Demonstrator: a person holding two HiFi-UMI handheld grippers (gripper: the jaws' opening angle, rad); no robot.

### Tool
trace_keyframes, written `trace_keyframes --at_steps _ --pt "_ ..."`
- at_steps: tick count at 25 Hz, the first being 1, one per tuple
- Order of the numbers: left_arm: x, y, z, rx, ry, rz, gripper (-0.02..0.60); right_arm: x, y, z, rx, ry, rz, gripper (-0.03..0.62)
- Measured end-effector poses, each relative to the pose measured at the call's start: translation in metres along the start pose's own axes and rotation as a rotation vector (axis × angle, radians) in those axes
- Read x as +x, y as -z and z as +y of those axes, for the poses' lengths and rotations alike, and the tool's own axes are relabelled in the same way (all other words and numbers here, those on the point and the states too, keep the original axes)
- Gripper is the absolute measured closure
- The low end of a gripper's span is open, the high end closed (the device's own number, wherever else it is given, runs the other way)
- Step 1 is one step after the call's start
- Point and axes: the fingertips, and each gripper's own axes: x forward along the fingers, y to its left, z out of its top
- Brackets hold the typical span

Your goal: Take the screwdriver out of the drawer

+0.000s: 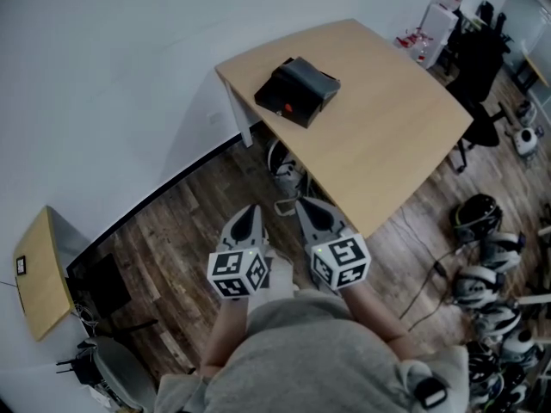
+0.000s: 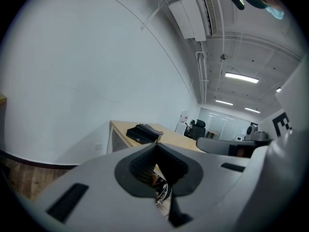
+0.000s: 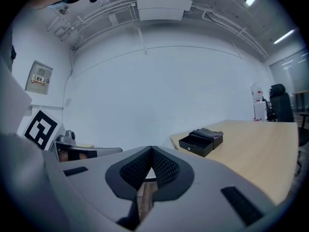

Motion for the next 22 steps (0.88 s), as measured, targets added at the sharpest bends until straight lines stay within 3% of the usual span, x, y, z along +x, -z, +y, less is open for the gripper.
trace_keyframes --at_steps 14,22 --pt "0.131 -0.054 0.061 0.026 0.055 0.04 0.583 0.124 -0.03 -0.063 0.02 0.04 0.027 0.594" --pt "0.204 -0.095 0.093 0.043 0.124 0.07 0.583 0.2 -0.061 -0.095 0.021 0.092 0.043 0.594"
